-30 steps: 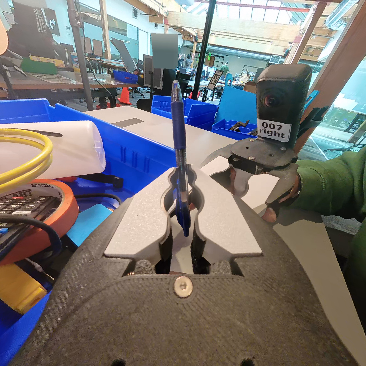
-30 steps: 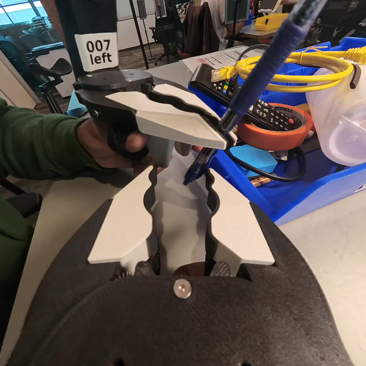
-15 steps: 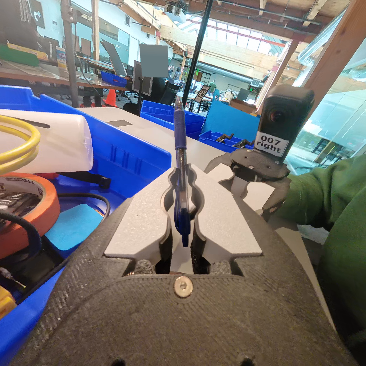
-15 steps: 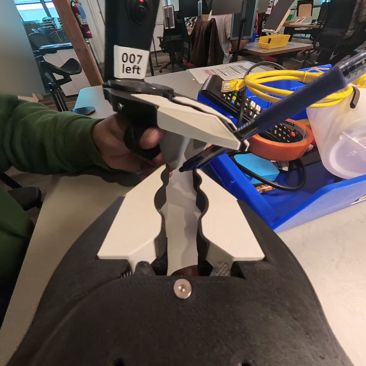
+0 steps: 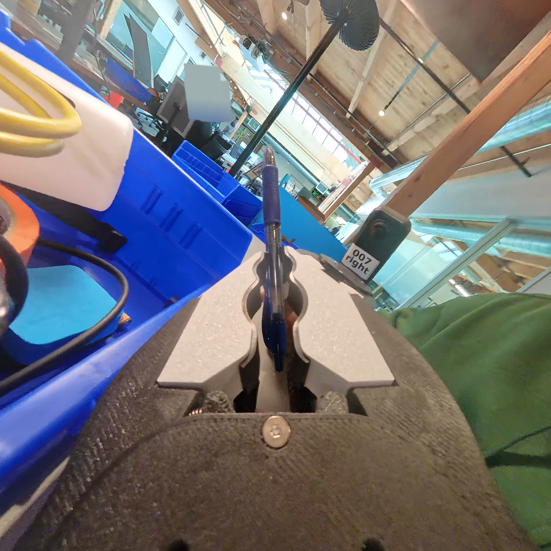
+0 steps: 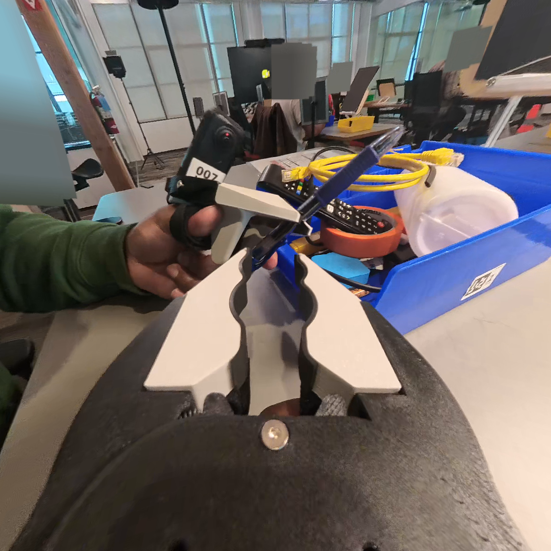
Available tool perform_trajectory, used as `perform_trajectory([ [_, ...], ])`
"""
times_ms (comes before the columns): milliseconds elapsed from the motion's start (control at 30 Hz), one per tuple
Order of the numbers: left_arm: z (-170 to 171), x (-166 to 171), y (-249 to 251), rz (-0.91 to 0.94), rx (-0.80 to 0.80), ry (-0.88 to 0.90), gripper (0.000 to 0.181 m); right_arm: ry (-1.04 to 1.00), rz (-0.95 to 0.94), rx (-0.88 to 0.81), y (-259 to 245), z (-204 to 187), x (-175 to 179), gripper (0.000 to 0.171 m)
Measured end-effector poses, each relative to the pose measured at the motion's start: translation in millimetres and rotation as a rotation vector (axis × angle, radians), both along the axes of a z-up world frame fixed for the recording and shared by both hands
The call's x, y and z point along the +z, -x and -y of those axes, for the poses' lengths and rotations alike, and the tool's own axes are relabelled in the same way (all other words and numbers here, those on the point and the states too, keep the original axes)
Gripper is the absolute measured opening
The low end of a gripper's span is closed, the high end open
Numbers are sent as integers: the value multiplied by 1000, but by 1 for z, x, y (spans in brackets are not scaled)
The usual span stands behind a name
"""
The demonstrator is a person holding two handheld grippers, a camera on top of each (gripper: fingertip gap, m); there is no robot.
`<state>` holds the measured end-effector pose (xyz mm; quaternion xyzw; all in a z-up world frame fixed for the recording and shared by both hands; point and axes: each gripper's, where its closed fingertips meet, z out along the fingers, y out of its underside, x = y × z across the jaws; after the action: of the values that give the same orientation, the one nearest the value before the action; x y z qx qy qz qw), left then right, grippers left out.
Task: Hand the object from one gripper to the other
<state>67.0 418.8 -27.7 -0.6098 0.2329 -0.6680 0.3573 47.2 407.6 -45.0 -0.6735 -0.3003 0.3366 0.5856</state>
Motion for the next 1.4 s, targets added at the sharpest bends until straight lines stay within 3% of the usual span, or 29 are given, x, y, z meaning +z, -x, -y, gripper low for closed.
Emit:
perform_trajectory([
  [233, 12, 9, -5, 72, -40, -19, 10, 7, 27, 74, 10, 9, -3, 32],
  [433, 25, 21, -6, 126, -74, -92, 10, 165, -108, 204, 17, 20, -2, 30],
  [567, 26, 20, -7, 114, -76, -104, 10, 177, -137, 219, 16, 21, 0, 18],
  [1000, 0, 14, 5, 33, 25, -108, 10, 100, -71, 53, -7, -1, -1, 15],
  [1200, -4, 8, 6, -25, 63, -128, 10, -51, 54, -67, -21, -11, 0, 16],
  [1400, -6, 12, 9, -5, 84, -116, 10, -334, 367, -163, -18, -11, -9, 29],
])
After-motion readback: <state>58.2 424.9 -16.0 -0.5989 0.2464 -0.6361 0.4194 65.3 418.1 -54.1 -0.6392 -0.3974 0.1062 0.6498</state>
